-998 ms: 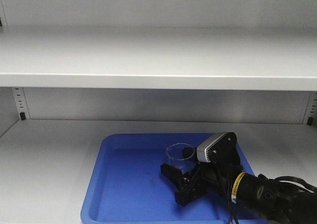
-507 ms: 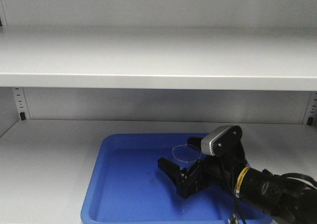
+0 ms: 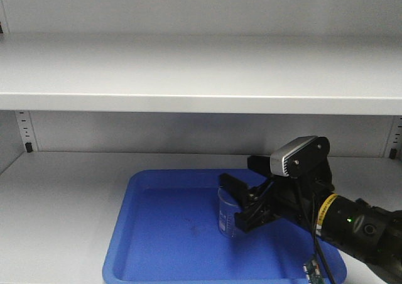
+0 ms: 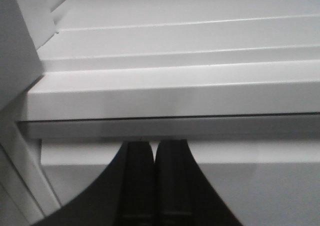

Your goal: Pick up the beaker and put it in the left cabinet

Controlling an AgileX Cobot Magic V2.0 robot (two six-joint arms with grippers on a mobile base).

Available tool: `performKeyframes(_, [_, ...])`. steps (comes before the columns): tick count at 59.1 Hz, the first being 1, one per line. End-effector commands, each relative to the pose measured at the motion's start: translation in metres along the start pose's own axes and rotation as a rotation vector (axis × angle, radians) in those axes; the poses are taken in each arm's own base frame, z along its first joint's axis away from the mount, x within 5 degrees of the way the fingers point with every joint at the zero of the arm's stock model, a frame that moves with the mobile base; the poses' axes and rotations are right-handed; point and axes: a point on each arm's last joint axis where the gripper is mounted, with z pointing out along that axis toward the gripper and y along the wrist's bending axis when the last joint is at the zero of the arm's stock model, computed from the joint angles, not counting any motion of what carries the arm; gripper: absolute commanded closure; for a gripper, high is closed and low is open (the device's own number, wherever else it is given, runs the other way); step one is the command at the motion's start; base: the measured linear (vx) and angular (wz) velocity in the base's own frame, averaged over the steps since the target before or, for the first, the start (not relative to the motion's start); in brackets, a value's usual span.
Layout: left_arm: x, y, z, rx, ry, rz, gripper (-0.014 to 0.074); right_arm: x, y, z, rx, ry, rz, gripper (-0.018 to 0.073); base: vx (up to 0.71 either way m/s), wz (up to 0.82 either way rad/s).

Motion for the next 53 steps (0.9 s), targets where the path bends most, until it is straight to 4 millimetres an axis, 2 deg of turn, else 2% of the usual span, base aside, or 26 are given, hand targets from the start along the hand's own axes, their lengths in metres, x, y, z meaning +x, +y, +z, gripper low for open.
performKeyframes(1, [-0.012,-0.001,-0.003,0.018,-0.099,-0.001,0.0593,-0.028,-0.005,-0.016,0.076,-0.035,0.03,0.0474,0.0,0.0])
performKeyframes(3, [-0.012,-0.001,-0.003,0.018,-0.099,-0.001,0.0593,-0.032,-0.005,-0.021,0.1,-0.023,0.038,0.0578,0.0,0.0])
performKeyframes(15, [-0.012,-0.001,-0.003,0.018,-0.099,-0.001,0.0593,-0.049,-0.006,-0.052,0.205,0.008,0.032,0.0571,0.0,0.0])
performKeyframes(28, [-0.012,-0.001,-0.003,0.018,-0.099,-0.001,0.0593,-0.025,0.013,-0.098,0.214,0.038,0.044,0.0564,0.0,0.0])
performKeyframes(37, [-0.012,-0.001,-0.003,0.018,-0.099,-0.001,0.0593,-0.016,0.024,-0.128,0.224,0.025,0.039,0.0564,0.0,0.0])
performKeyframes(44, [-0.012,-0.001,-0.003,0.018,-0.099,-0.001,0.0593,-0.013,0.028,-0.145,0.249,0.024,0.029,0.0564,0.0,0.0])
performKeyframes(53, [-0.012,-0.001,-0.003,0.018,-0.099,-0.001,0.0593,-0.01,0.033,-0.158,0.254,0.003,0.024,0.0564,0.0,0.0])
